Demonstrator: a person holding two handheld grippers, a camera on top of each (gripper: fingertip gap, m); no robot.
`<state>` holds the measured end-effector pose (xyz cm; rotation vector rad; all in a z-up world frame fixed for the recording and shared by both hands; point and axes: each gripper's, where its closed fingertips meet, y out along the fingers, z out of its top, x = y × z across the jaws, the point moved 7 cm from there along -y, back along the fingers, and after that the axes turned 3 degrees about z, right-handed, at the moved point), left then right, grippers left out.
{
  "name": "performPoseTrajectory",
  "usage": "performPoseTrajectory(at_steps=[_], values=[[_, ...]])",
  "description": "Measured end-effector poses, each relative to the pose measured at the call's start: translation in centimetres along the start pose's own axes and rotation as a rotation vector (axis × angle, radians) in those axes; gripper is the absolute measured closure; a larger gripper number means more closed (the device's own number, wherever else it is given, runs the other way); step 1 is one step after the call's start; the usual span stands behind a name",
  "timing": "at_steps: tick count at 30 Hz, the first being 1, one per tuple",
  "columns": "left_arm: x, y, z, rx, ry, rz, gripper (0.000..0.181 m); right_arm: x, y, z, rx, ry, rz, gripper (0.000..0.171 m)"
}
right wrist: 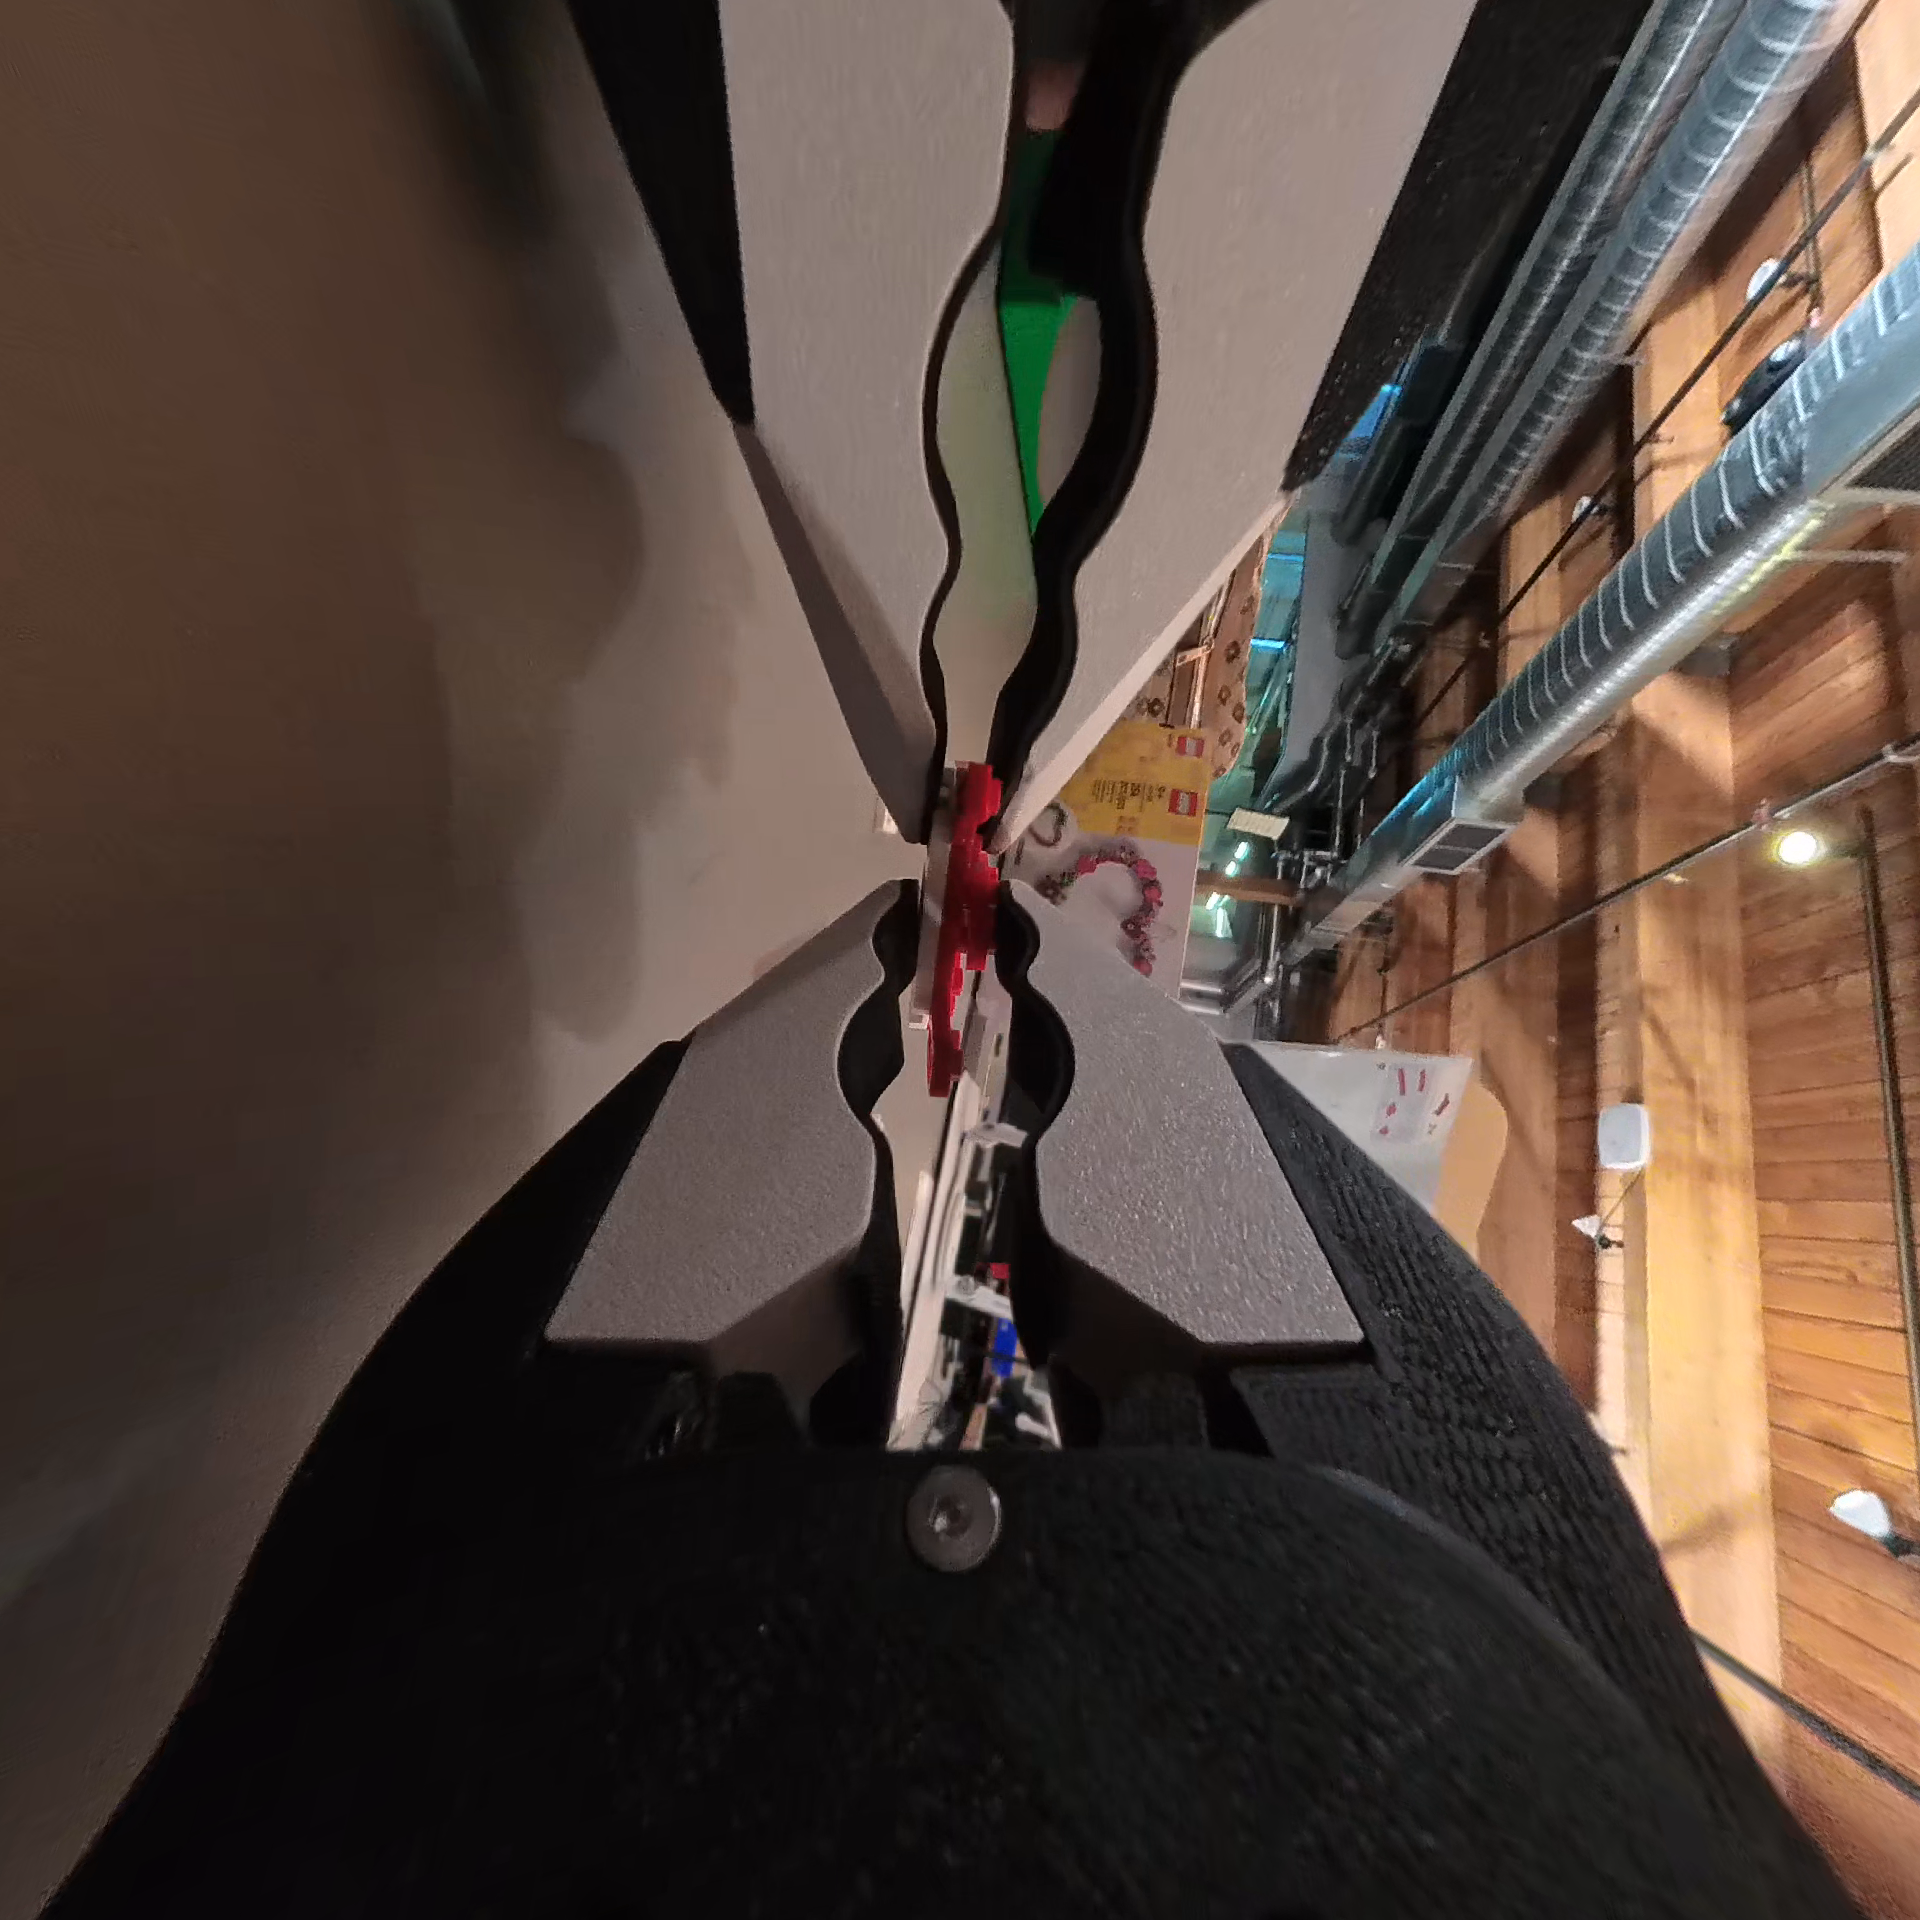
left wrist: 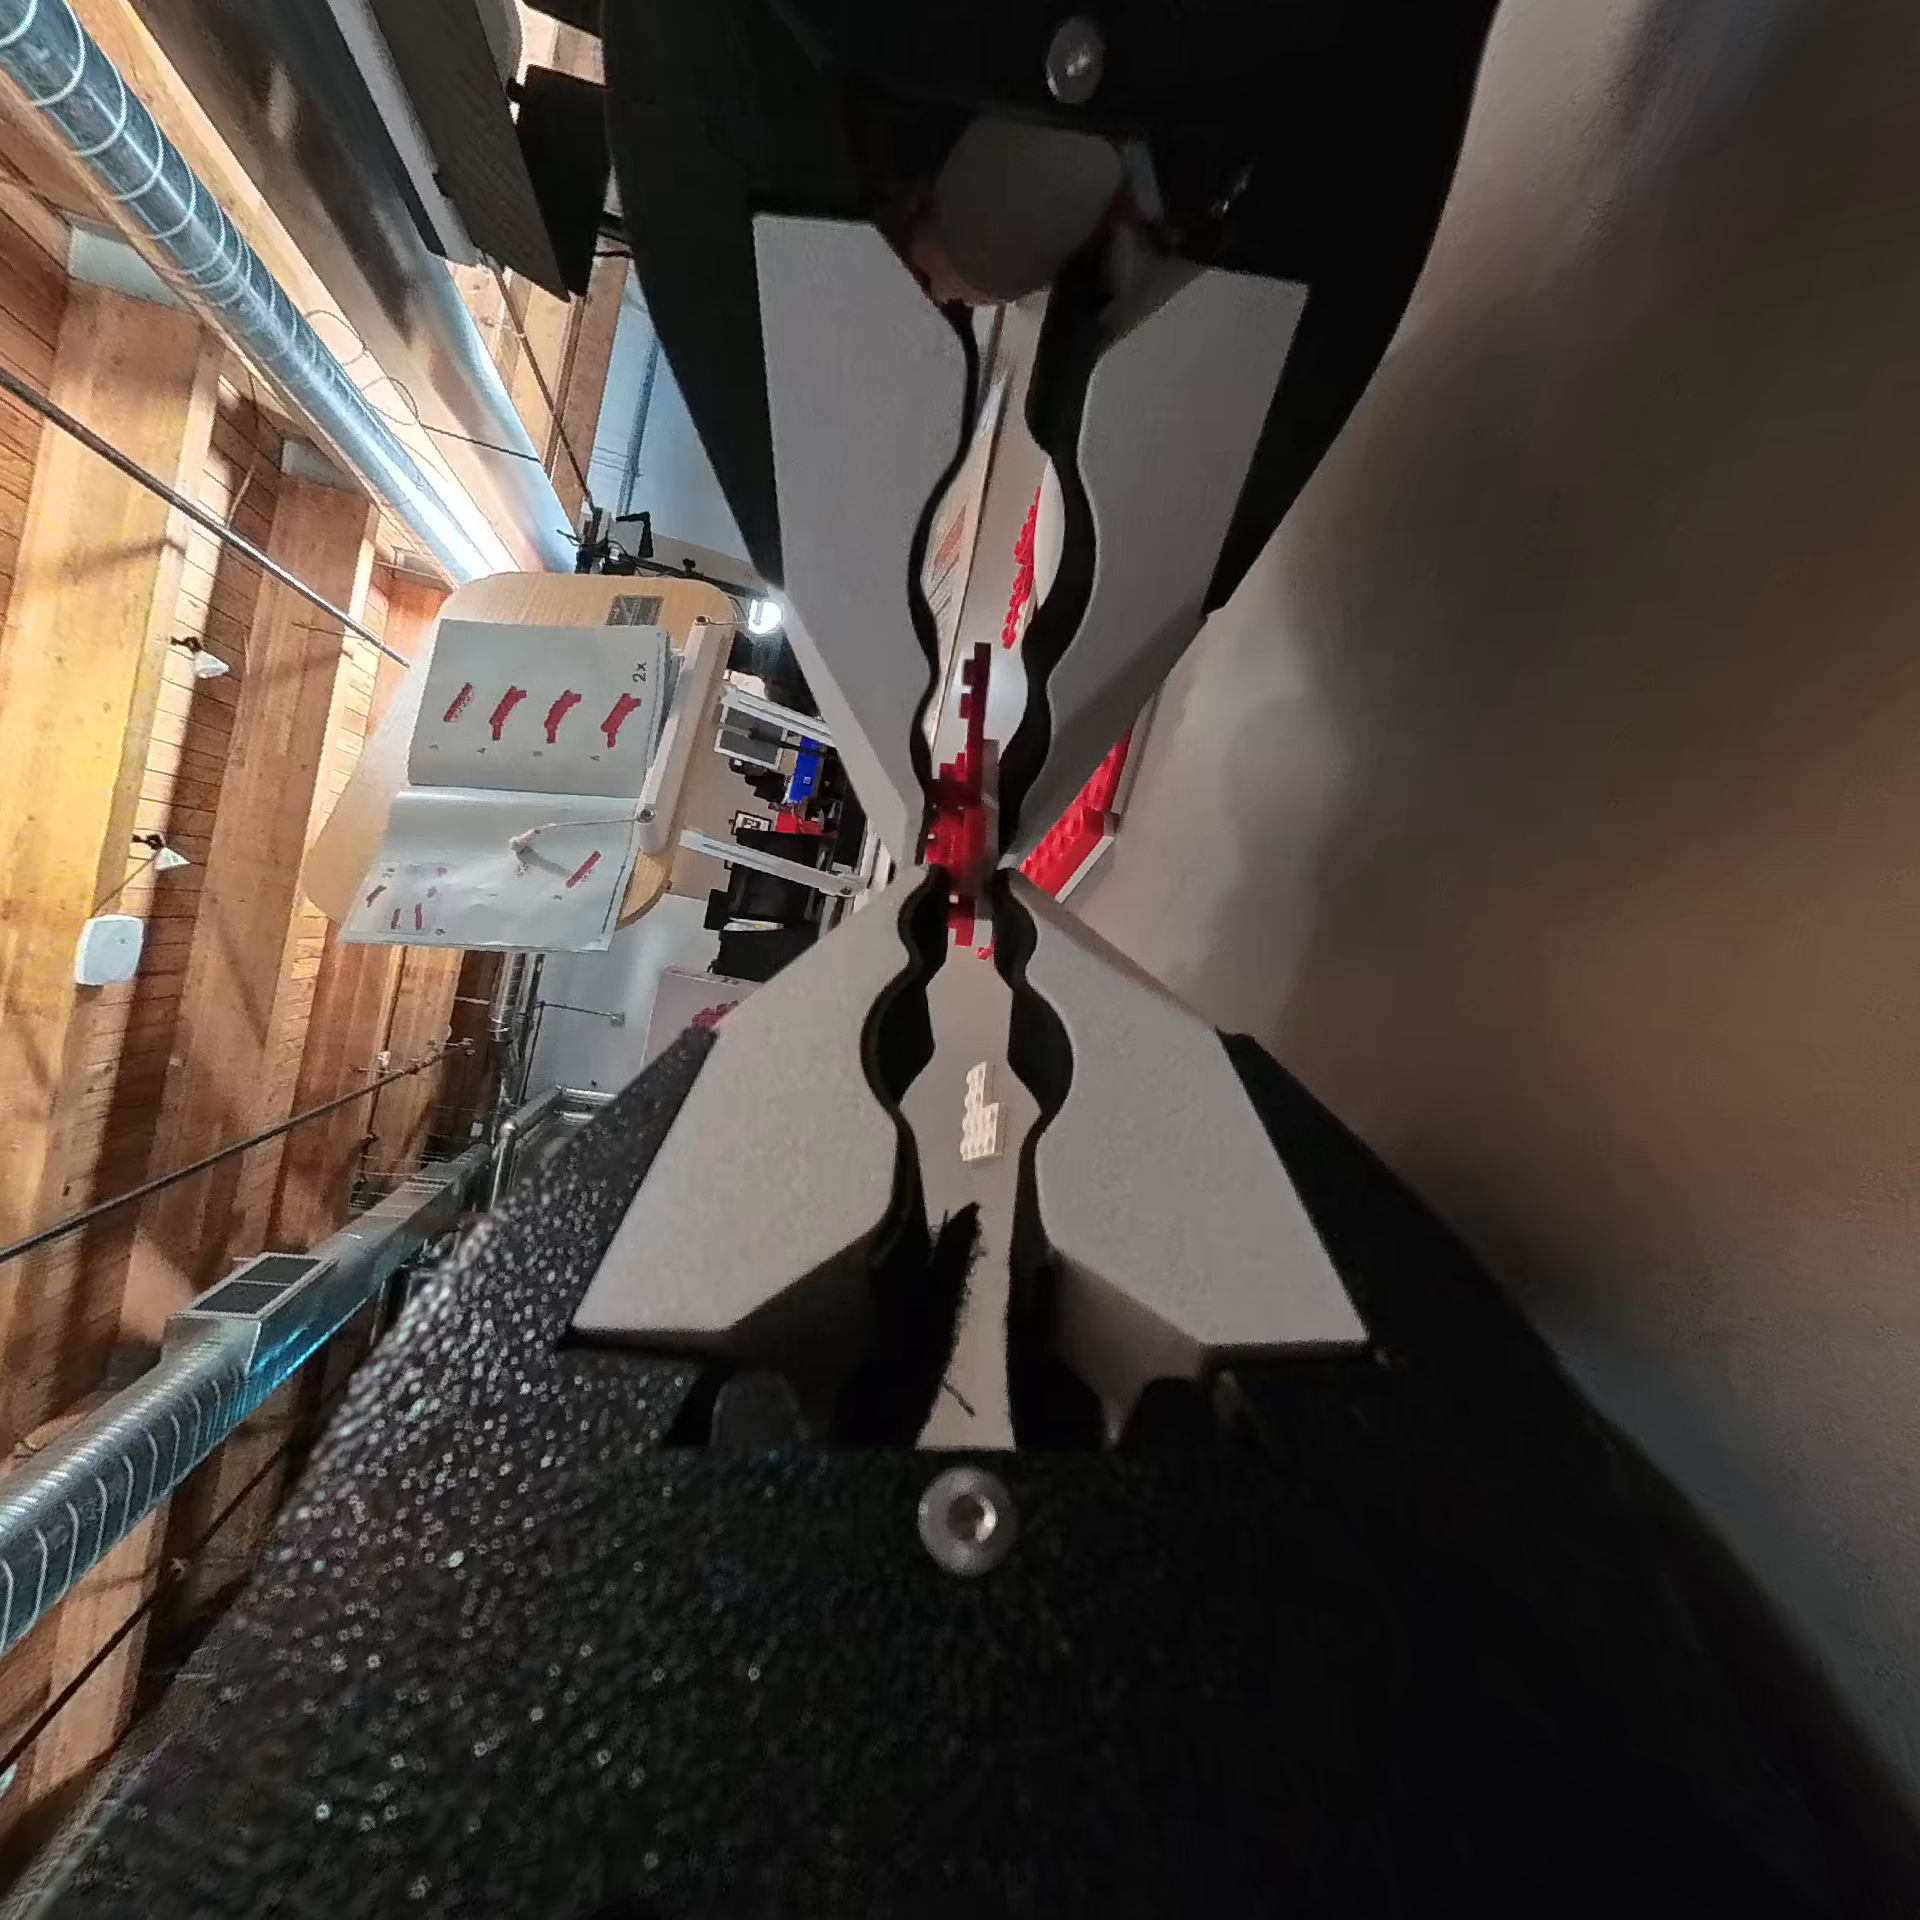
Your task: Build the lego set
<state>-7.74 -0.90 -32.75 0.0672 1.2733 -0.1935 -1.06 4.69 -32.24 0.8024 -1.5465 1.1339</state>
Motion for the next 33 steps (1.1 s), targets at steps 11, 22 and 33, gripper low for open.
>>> performPoseTrajectory(at_steps=[11, 22, 33], values=[[0.5, 0.3, -0.3, -0.034, -0.032, -0.073, 0.175, -0.7, 0.5, 0.0, -0.001, 0.069, 0.068, 0.161], [0.4, 0.7, -0.9, -0.041, -0.161, -0.145, 0.175, -0.7, 0.5, -0.1, 0.132, 0.344, 0.221, 0.145], [0.3, 0.8, -1.0, -0.038, -0.201, -0.155, 0.175, -0.2, -0.1, -1.0, 0.127, 0.386, 0.208, 0.158]])
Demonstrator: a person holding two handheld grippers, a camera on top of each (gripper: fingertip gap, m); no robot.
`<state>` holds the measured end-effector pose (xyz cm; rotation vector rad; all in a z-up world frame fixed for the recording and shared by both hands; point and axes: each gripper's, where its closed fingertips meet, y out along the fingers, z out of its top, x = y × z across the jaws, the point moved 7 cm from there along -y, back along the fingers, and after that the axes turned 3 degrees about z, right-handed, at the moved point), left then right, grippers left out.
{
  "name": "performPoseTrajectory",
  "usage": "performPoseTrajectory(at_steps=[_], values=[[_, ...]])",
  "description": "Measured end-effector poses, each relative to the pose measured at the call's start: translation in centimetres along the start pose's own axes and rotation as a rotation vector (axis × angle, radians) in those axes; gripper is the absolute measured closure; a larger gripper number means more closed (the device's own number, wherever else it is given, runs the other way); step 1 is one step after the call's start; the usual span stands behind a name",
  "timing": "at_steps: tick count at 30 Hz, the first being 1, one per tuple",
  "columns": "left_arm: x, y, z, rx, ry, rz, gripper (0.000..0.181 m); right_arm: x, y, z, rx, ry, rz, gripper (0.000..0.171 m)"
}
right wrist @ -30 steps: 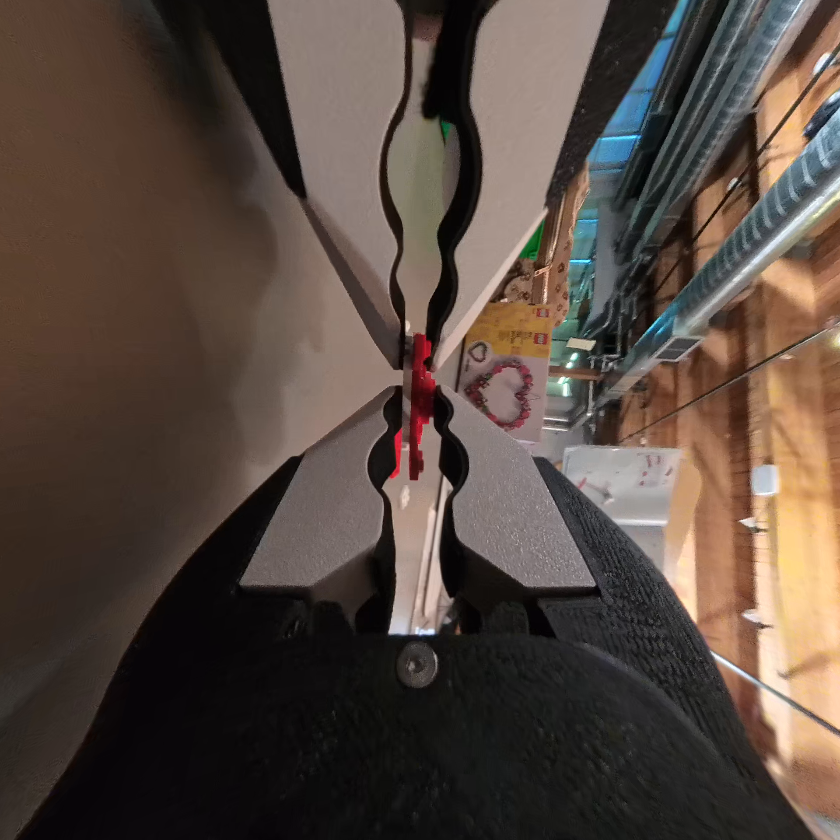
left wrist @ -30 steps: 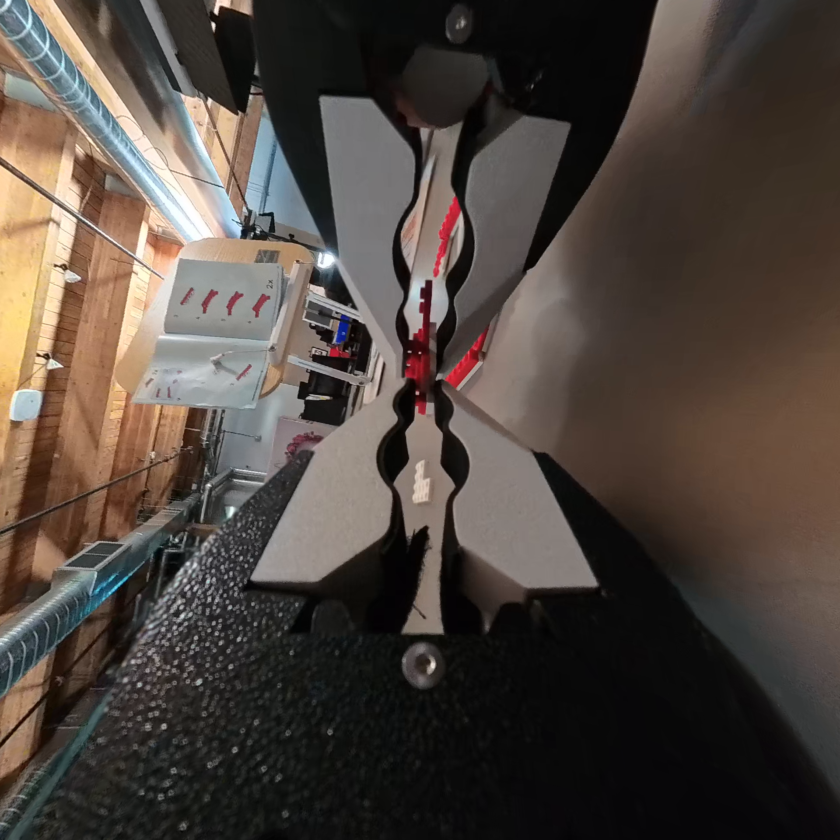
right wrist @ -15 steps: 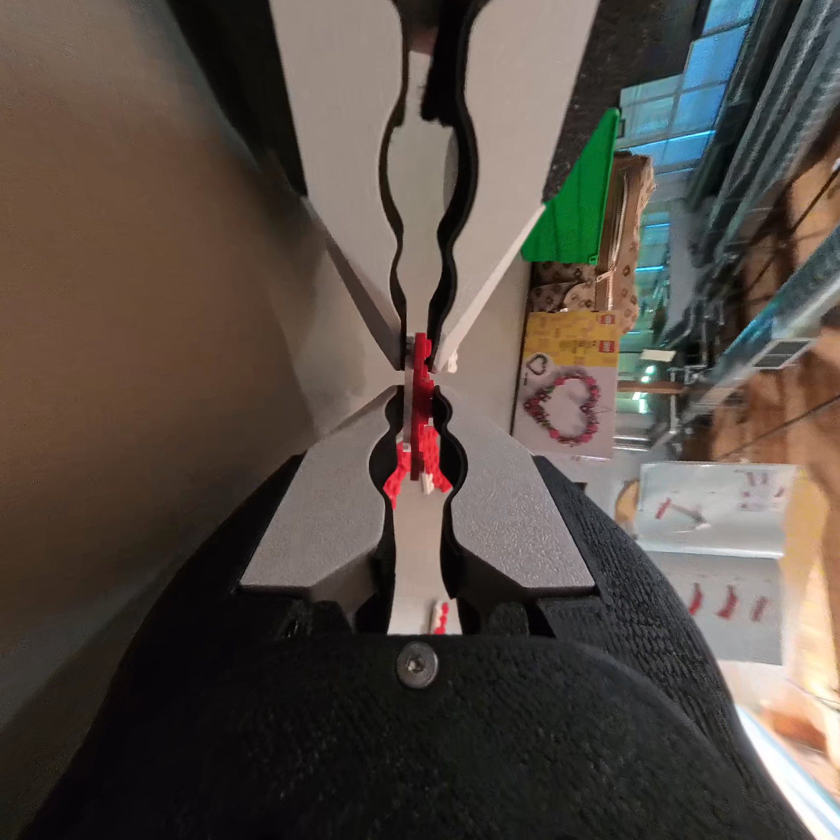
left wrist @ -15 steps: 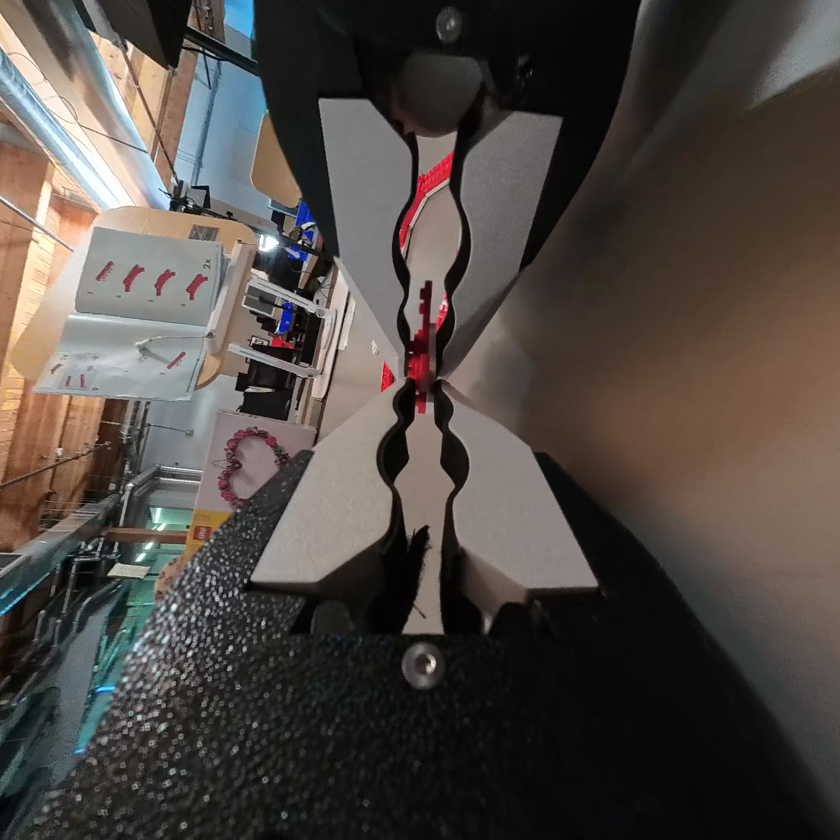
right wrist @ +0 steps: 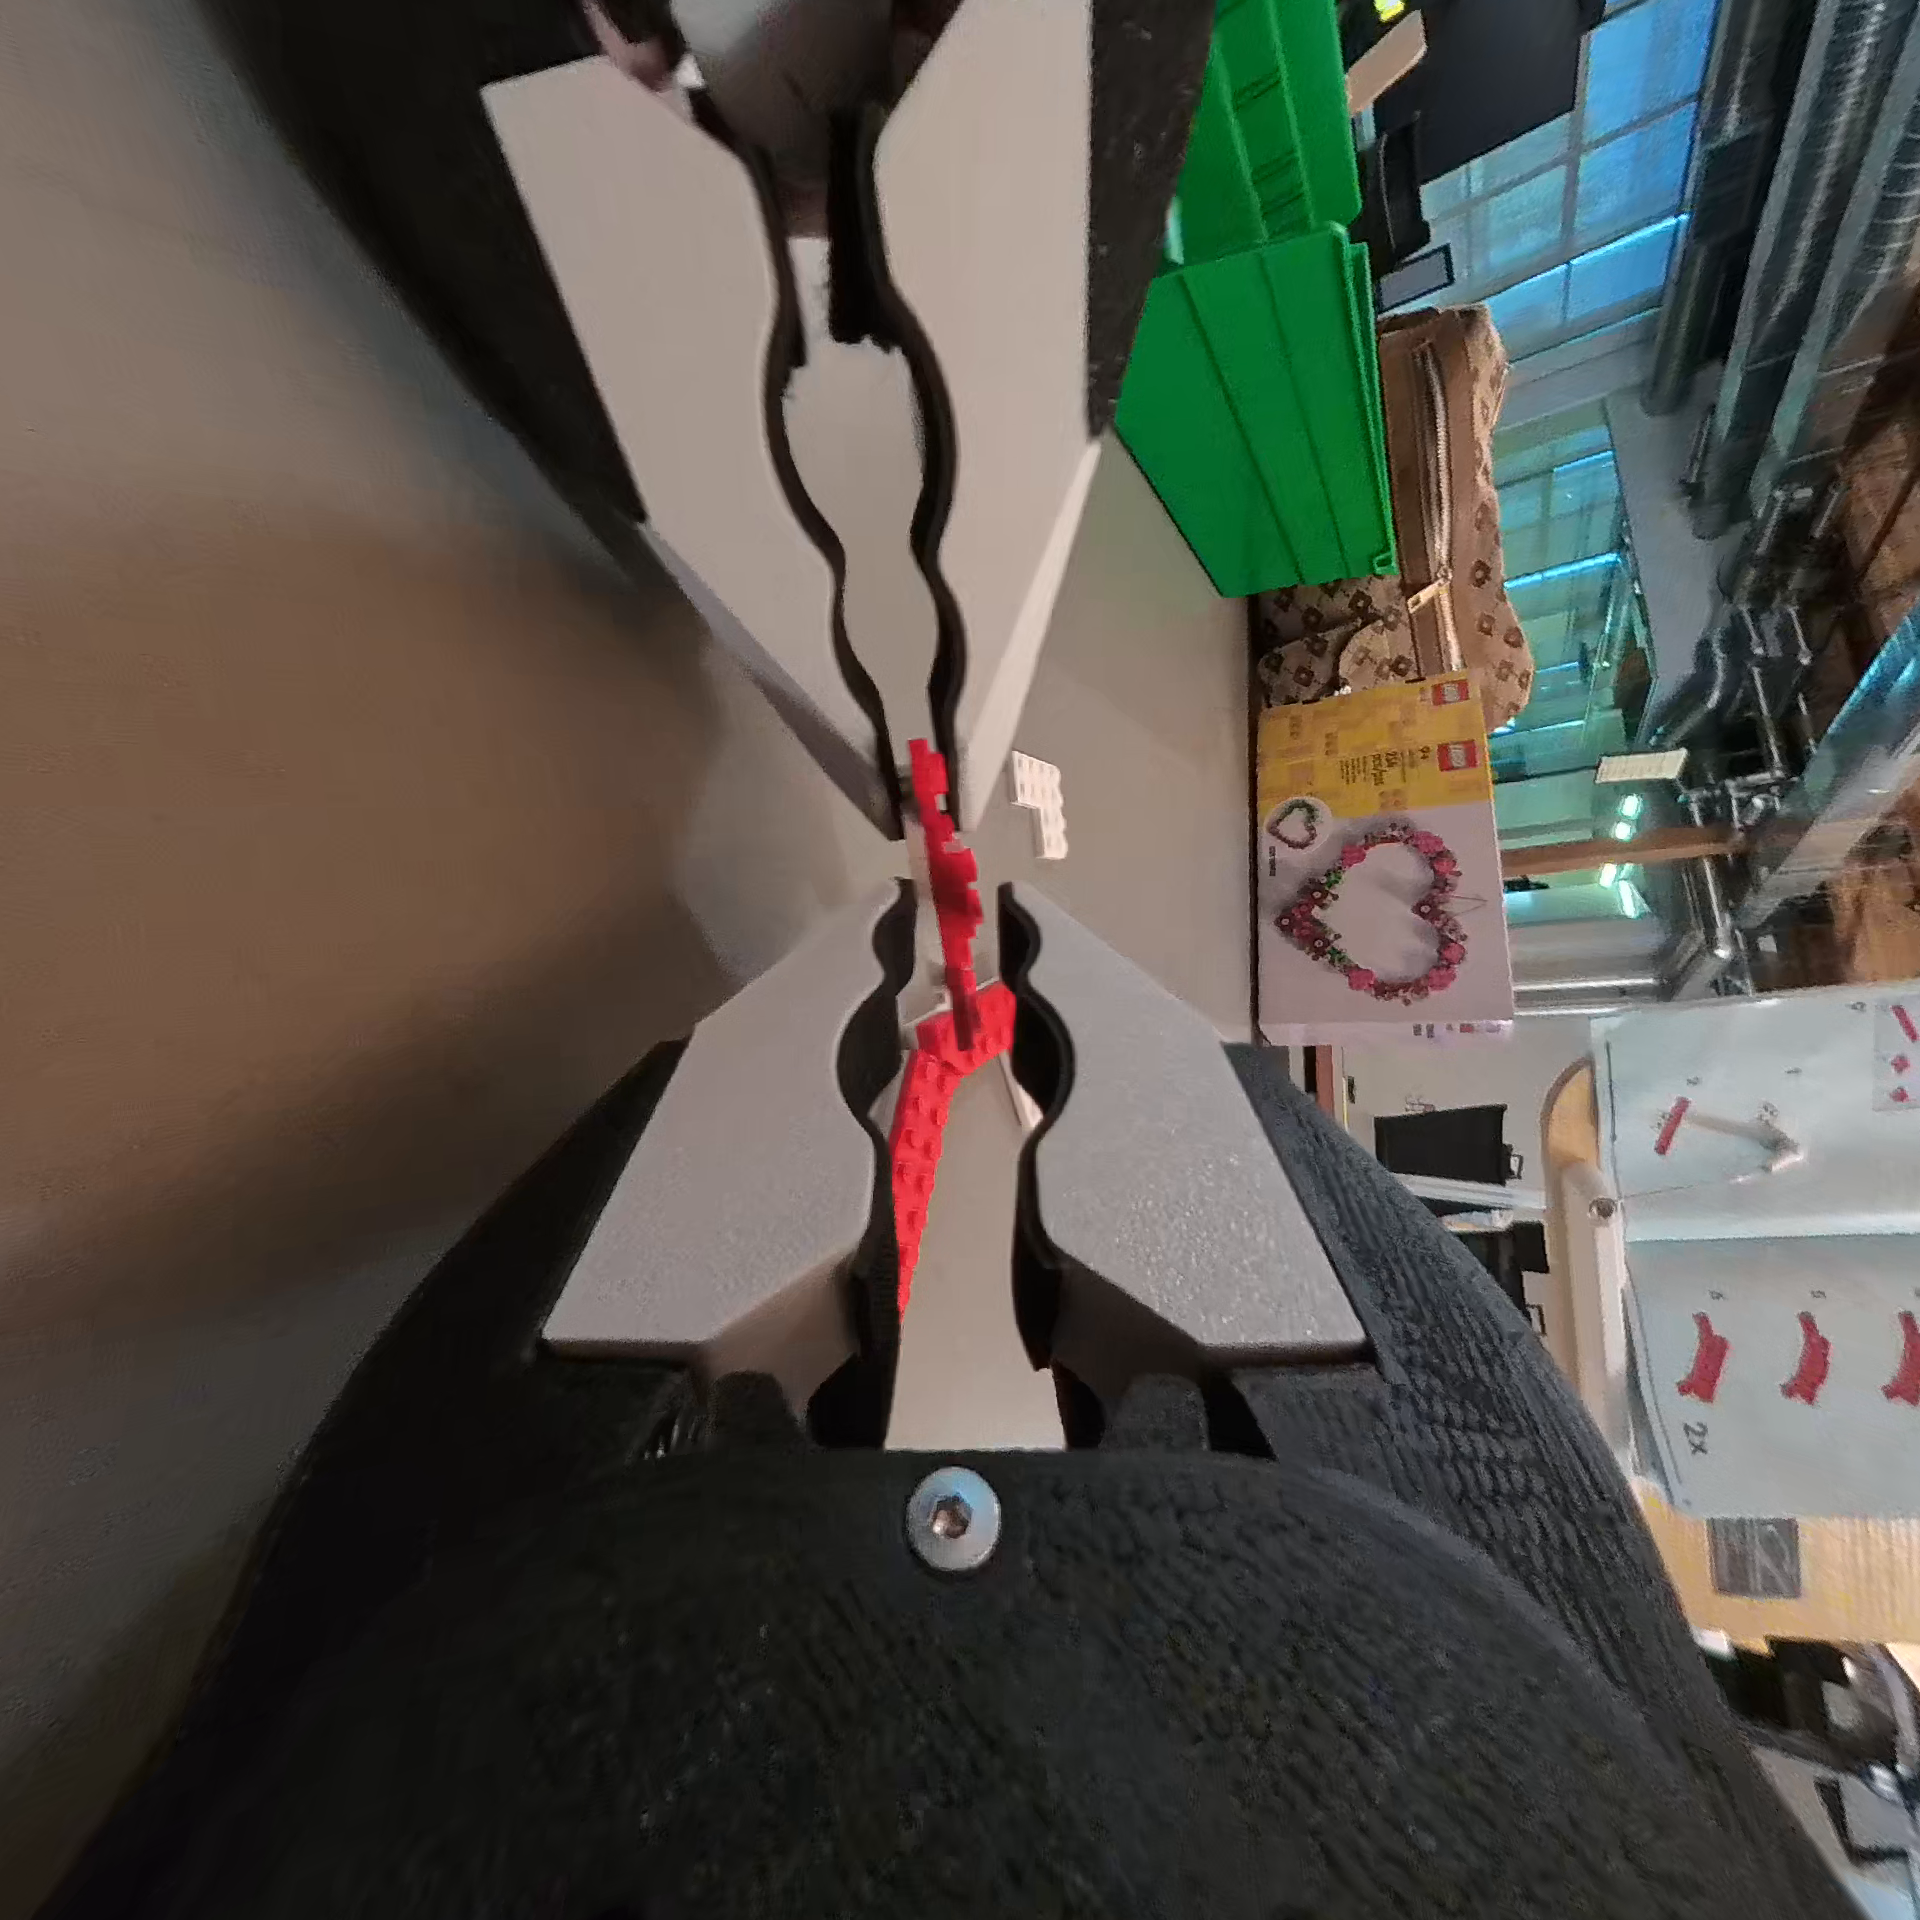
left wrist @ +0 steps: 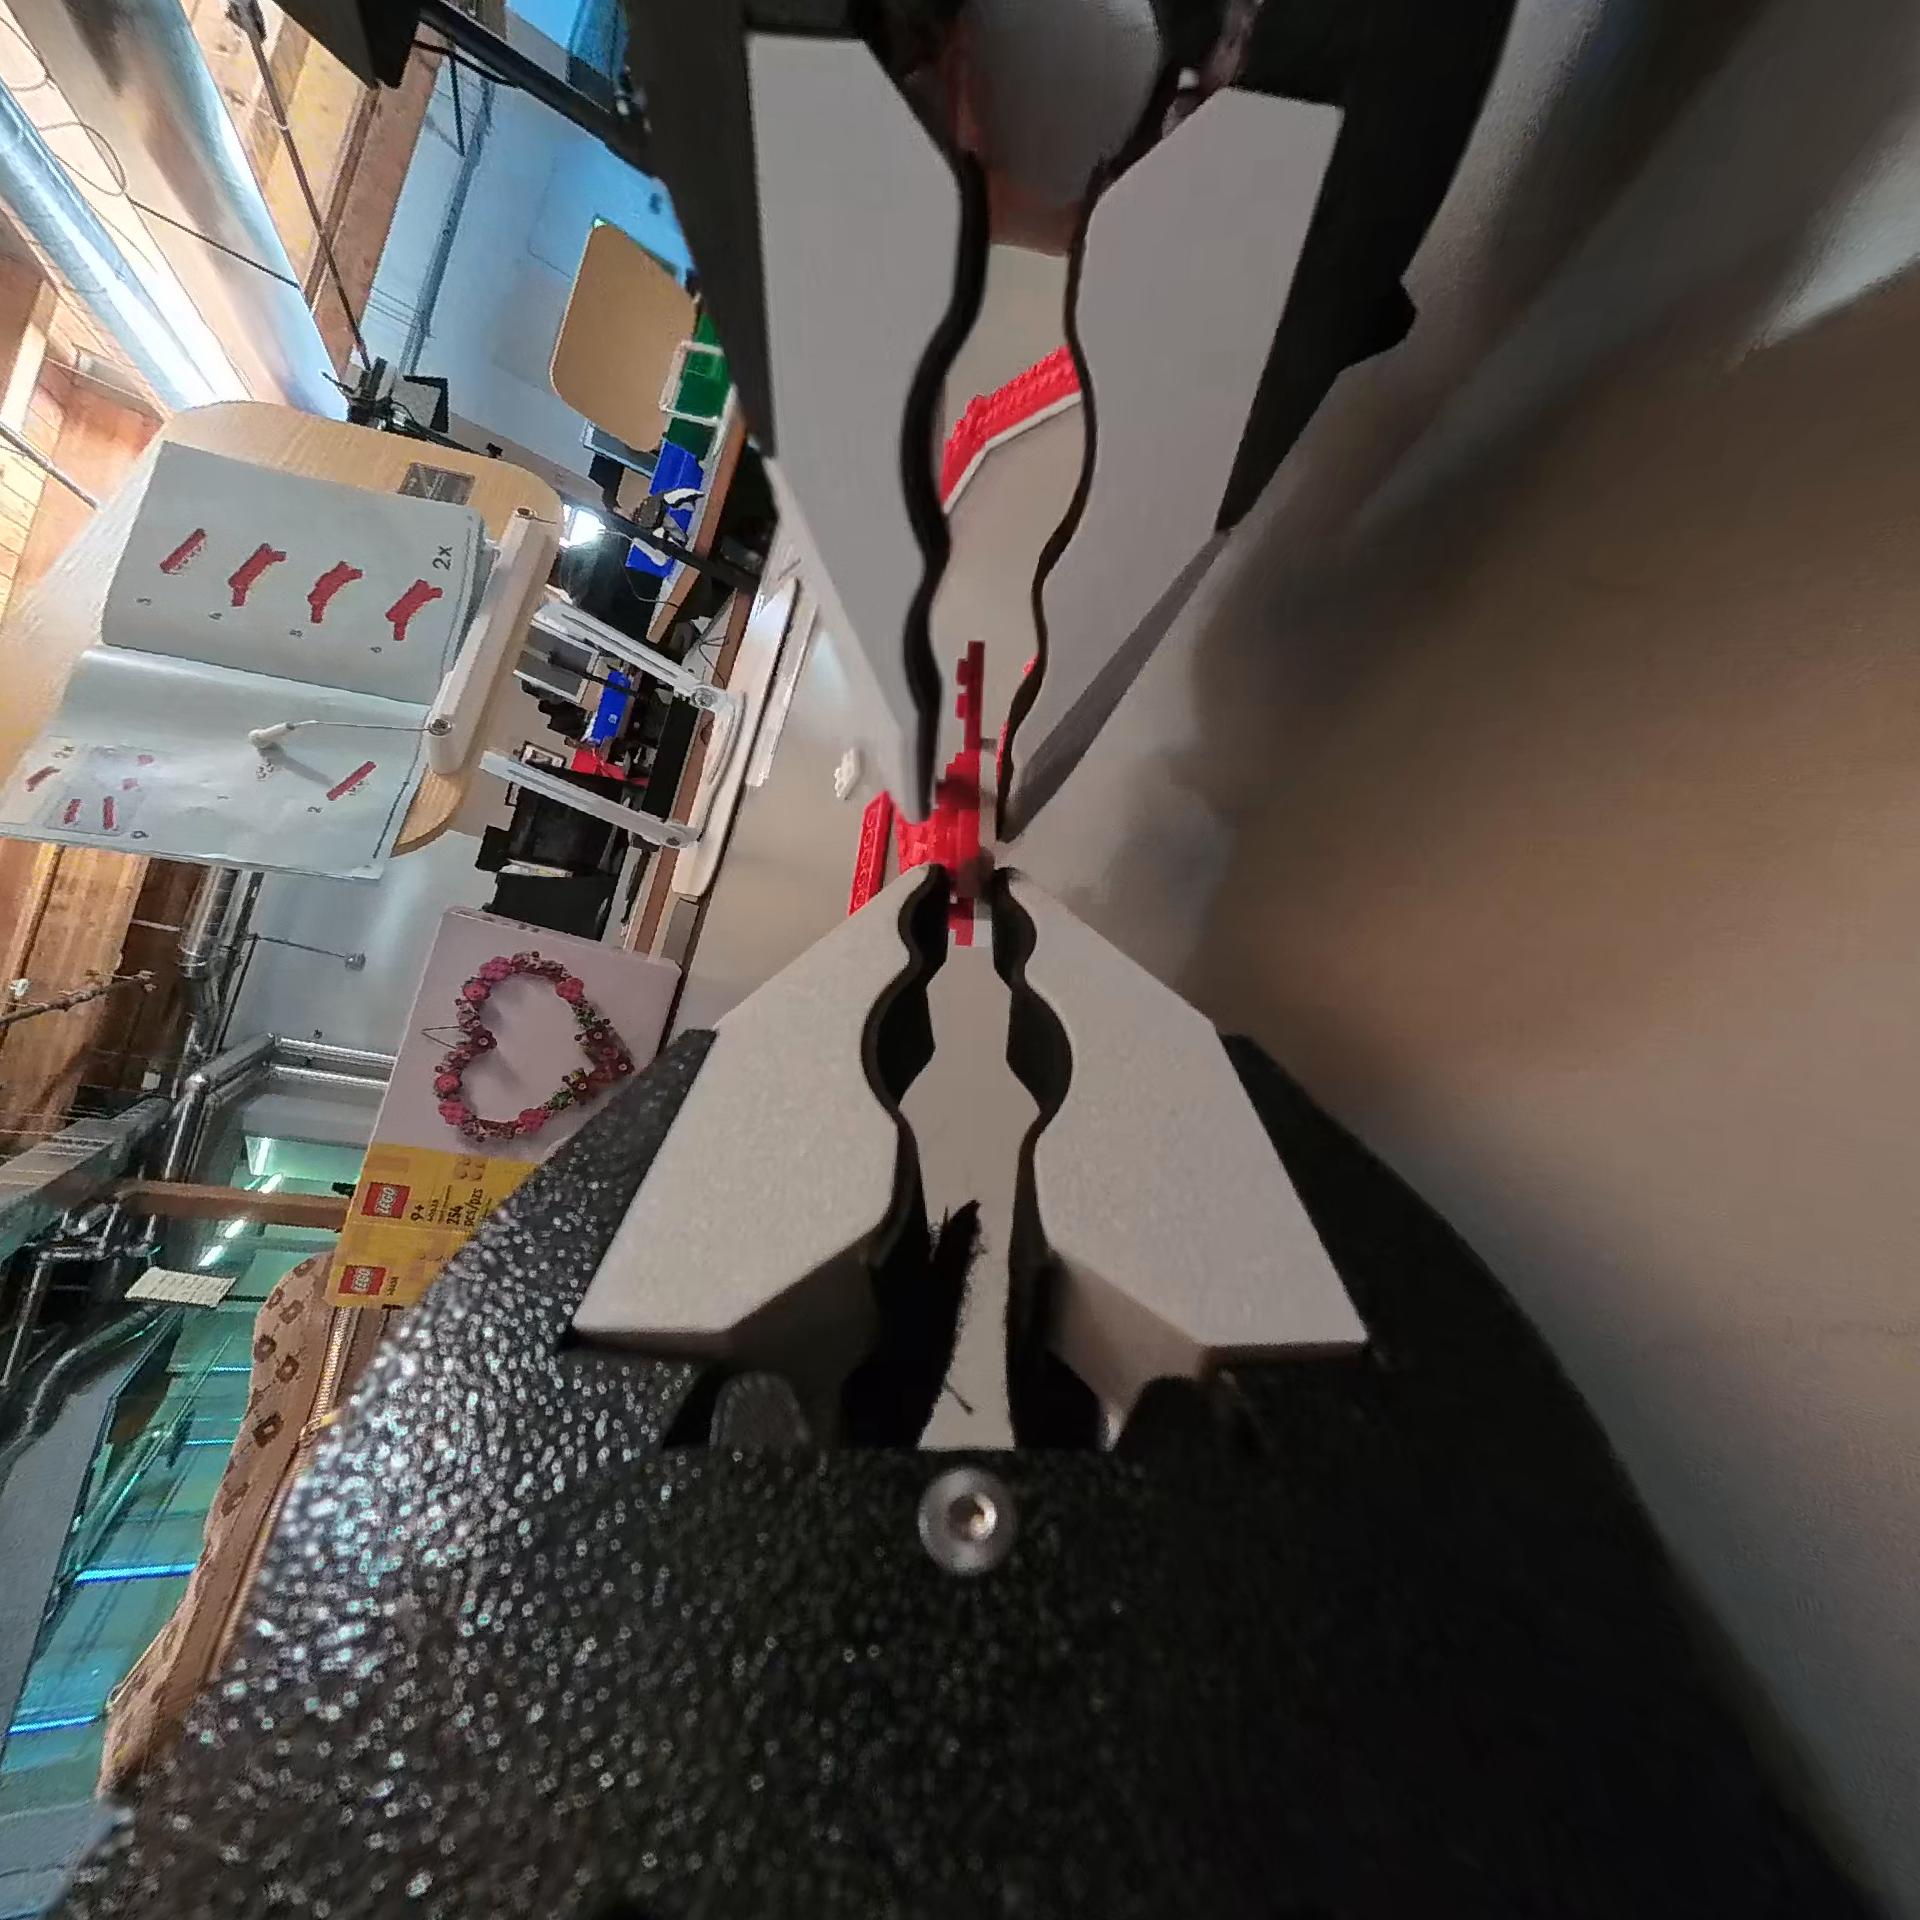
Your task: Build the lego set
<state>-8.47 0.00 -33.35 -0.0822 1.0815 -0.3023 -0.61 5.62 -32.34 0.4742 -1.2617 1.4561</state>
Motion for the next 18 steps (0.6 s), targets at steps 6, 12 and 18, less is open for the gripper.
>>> performPoseTrajectory(at_steps=[6, 12, 18], values=[[0.2, 0.0, -0.1, -0.004, 0.023, -0.011, 0.175, -0.4, 0.1, 0.1, -0.019, -0.064, -0.004, 0.162], [0.7, 0.2, -0.3, -0.034, 0.079, -0.019, 0.175, -1.1, 0.6, -0.3, -0.008, -0.071, -0.017, 0.161], [0.1, 0.1, -0.7, -0.055, 0.073, 0.040, 0.175, 1.6, -2.3, -0.8, 0.181, -0.016, -0.261, 0.124]])
